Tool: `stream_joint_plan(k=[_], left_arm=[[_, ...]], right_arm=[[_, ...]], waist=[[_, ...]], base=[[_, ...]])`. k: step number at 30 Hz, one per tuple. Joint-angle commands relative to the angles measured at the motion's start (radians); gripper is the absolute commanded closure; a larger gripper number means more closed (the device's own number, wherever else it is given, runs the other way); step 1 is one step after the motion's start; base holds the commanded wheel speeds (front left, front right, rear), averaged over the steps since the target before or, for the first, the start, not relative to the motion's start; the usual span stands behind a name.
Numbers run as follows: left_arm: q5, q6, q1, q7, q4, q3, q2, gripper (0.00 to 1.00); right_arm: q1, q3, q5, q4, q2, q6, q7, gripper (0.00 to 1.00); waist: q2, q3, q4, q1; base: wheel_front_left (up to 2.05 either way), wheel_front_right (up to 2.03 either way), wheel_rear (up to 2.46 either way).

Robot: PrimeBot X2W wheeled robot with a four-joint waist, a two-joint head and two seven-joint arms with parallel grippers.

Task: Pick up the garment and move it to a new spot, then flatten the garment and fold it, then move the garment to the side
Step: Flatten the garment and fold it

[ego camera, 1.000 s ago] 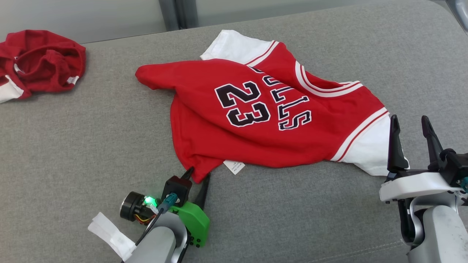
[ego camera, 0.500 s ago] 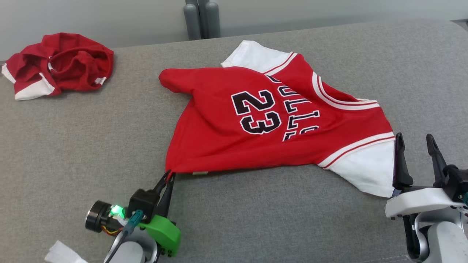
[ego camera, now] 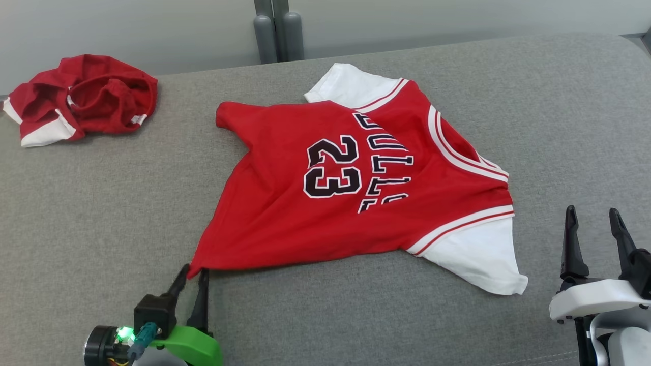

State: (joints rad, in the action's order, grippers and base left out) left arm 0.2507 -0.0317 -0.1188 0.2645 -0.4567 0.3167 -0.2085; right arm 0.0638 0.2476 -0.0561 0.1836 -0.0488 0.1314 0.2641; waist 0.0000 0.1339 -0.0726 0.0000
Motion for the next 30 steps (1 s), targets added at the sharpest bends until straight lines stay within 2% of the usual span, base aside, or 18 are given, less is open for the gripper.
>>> stream_joint_plan(k=[1, 8, 15, 23, 30], left_arm=[[0.013, -0.006, 0.019, 0.000, 0.013, -0.021, 0.007, 0.00], [0.045, 0.011, 0.076, 0.000, 0.105, -0.134, 0.065, 0.00], [0.018, 0.038, 0.115, 0.000, 0.233, -0.216, 0.108, 0.00], [-0.002, 0.065, 0.129, 0.000, 0.295, -0.249, 0.142, 0.00], [-0.007, 0.082, 0.125, 0.000, 0.295, -0.266, 0.151, 0.00]], right_arm=[[-0.006, 0.005, 0.006, -0.009, -0.003, -0.001, 0.001, 0.00], [-0.015, -0.019, 0.003, -0.004, -0.002, -0.001, 0.001, 0.00], [-0.069, -0.126, -0.021, 0.034, -0.002, -0.001, 0.001, 0.00], [-0.071, -0.286, -0.056, 0.088, -0.003, -0.001, 0.001, 0.00], [-0.043, -0.295, -0.032, 0.151, -0.003, -0.001, 0.001, 0.00]], waist=[[0.0000, -0.001, -0.004, 0.0000], [0.0000, -0.012, -0.003, 0.0000], [0.0000, -0.016, 0.014, 0.0000], [0.0000, -0.021, 0.008, 0.0000], [0.0000, -0.023, 0.022, 0.0000]], base=[[0.00, 0.00, 0.00], [0.00, 0.00, 0.00], [0.00, 0.00, 0.00], [0.00, 0.00, 0.00], [0.00, 0.00, 0.00]])
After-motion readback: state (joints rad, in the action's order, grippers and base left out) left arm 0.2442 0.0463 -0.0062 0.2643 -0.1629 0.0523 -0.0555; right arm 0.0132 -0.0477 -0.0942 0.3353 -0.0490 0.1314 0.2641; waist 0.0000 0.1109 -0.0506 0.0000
